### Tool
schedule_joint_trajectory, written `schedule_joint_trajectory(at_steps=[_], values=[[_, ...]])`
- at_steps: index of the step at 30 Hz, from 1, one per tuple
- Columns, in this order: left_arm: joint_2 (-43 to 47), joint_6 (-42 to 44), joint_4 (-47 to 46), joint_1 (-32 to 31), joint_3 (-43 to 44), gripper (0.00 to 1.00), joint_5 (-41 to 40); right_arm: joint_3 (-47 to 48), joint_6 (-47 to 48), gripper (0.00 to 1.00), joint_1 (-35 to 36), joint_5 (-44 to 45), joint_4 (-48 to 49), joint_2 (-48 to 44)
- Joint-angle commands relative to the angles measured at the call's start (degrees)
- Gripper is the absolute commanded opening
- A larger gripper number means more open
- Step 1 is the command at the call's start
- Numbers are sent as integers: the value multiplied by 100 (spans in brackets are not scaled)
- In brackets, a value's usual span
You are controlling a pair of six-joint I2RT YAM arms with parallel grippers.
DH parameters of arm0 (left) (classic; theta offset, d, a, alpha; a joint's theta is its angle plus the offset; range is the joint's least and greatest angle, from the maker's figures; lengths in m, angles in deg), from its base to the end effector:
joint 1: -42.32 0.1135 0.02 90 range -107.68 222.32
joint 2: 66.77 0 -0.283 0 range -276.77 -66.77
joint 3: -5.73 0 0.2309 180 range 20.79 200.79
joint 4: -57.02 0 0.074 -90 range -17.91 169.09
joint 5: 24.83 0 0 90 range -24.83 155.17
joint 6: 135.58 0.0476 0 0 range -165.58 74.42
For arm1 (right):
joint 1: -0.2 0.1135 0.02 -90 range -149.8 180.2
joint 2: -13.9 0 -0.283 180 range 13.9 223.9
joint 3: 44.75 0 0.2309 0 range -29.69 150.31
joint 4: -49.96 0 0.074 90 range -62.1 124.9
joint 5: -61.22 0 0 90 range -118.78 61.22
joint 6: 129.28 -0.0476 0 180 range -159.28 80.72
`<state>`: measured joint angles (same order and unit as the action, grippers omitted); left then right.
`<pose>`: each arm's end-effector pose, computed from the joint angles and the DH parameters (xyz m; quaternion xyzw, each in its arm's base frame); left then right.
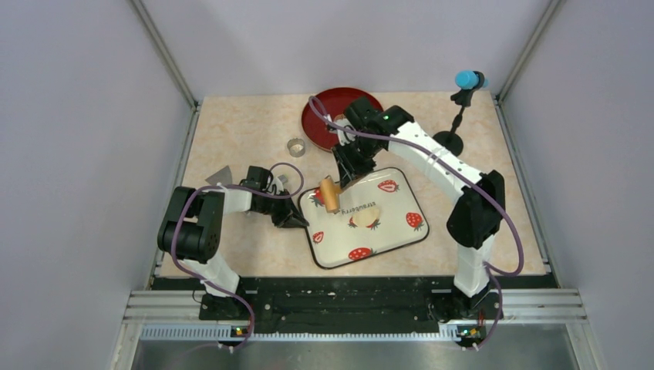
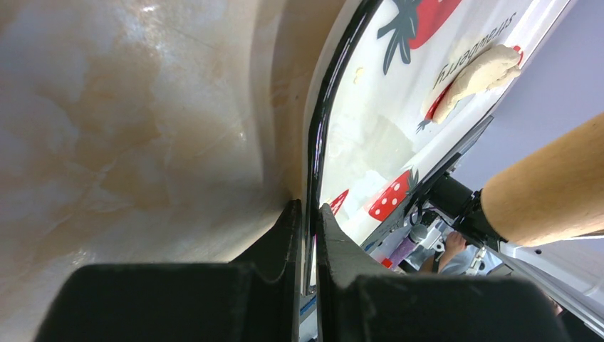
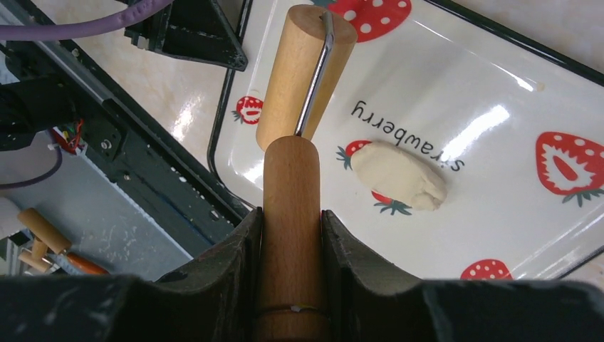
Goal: Roll out the dumpling wrappers from the dough
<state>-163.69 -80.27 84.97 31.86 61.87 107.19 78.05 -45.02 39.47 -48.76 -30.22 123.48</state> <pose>0.2584 -0.0801 0.1417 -0.1279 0.9109 -0.3915 0.0238 0.2886 0.2570 0.3237 -0.3115 0.9140 0.2323 0.1166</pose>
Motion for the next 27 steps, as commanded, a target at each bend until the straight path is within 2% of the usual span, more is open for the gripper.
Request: schedule_joint_trajectory(at_steps=[1,6,11,16,27], values=[[-187,191,23,-17,-145,0,-750,239,56,0,-332,160,-290,-411],[-180,277,180,-9,-39,0,-831,-179,225,0,-796,637,-513,-623],[-246,685,847,8,436,0,-1309,-541,245,0,-1058,909,-504,-851],[-346,1152,1511,40,908,0,-1749,-670,244,0,-1053,757,-536,-851],[-285,1295,1591,465,869,0,-1639,-561,167,0,-613,483,-540,-681]])
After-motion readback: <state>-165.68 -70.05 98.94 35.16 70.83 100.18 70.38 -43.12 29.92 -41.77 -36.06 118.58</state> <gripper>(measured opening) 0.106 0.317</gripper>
